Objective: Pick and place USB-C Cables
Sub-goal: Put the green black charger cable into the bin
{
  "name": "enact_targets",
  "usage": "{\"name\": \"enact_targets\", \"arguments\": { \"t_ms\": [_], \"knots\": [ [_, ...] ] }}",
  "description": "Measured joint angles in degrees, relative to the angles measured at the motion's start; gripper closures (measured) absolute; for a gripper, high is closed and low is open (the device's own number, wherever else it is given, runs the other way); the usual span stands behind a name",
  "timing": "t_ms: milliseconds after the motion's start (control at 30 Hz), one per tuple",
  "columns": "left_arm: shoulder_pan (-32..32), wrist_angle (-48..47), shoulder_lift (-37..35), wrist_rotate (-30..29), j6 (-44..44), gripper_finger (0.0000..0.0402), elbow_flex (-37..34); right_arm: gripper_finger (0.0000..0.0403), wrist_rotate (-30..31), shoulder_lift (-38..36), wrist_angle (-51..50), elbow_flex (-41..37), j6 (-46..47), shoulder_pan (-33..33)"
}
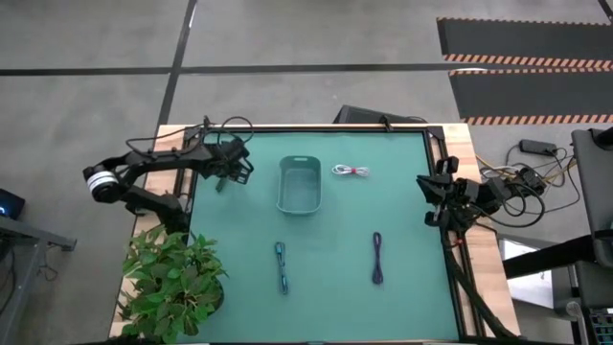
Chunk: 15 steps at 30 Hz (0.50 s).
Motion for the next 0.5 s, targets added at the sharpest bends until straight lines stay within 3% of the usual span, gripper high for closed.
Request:
{"name": "enact_targets", "arguments": {
  "t_ms": [500],
  "knots": [
    [0.0, 1.5, 4.9, -1.0, -0.2, 0.0228, -0.2, 0.0376, 0.0, 0.0, 0.0, 0.0, 0.0, 0.0]
  ]
}}
